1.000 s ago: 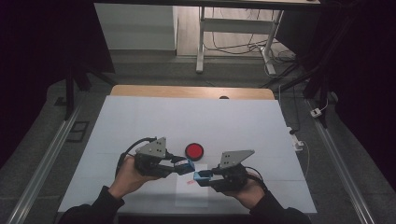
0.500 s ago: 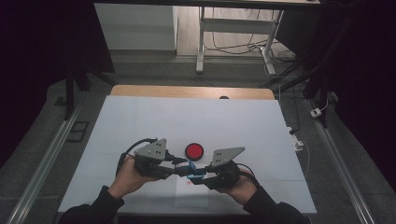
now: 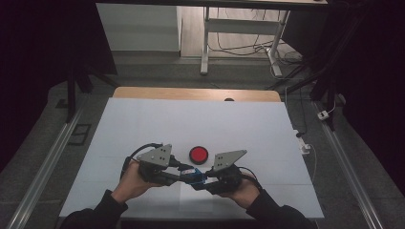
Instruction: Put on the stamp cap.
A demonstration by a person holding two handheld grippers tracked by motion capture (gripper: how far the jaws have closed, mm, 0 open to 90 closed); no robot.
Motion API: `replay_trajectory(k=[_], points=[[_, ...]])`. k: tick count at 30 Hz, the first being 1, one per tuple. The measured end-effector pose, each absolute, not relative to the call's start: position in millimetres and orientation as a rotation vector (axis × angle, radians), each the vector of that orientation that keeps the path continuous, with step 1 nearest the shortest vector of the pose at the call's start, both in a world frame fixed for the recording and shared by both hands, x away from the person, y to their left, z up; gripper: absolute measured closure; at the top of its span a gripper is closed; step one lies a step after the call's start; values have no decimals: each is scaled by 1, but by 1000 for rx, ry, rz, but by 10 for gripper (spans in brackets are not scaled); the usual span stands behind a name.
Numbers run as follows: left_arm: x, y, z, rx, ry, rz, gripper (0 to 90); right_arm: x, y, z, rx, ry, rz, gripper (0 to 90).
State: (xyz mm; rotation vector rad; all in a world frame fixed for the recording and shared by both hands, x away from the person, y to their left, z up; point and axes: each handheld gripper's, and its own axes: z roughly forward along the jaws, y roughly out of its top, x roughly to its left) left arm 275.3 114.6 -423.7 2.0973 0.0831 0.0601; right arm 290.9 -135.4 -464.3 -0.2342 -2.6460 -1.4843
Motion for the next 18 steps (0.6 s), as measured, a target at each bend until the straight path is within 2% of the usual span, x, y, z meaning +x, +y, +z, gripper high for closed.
replay_trajectory(k=[18], points=[[277, 116, -428, 2047, 61, 6, 698, 289, -136, -461, -162, -2612, -1505, 686]])
